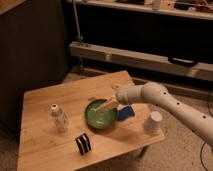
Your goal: Place the ceramic cup over the eraser
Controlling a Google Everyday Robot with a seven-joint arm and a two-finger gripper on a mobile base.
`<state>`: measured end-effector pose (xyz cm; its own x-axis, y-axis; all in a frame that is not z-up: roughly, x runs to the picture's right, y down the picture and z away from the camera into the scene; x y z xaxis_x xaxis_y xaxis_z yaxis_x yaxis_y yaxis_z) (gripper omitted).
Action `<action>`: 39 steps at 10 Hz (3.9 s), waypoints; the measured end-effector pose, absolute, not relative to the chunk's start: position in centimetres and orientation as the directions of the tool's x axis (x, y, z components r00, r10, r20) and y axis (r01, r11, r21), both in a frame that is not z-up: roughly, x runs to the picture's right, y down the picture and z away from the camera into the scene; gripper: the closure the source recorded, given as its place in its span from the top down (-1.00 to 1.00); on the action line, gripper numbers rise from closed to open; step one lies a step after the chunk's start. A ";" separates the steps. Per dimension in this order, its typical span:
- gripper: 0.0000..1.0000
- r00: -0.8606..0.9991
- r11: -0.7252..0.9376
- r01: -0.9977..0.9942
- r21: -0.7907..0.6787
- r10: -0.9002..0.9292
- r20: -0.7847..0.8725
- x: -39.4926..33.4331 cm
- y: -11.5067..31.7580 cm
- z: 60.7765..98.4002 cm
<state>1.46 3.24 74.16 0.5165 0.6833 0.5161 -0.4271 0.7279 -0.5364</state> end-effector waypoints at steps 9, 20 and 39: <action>0.60 0.671 0.784 -0.506 -0.359 0.619 0.407 6.8 -2.5 67.6; 0.60 0.810 0.776 -0.516 -0.362 0.579 0.088 14.2 5.1 75.0; 0.60 0.773 0.661 -0.590 -0.464 0.628 -0.088 23.5 12.4 78.2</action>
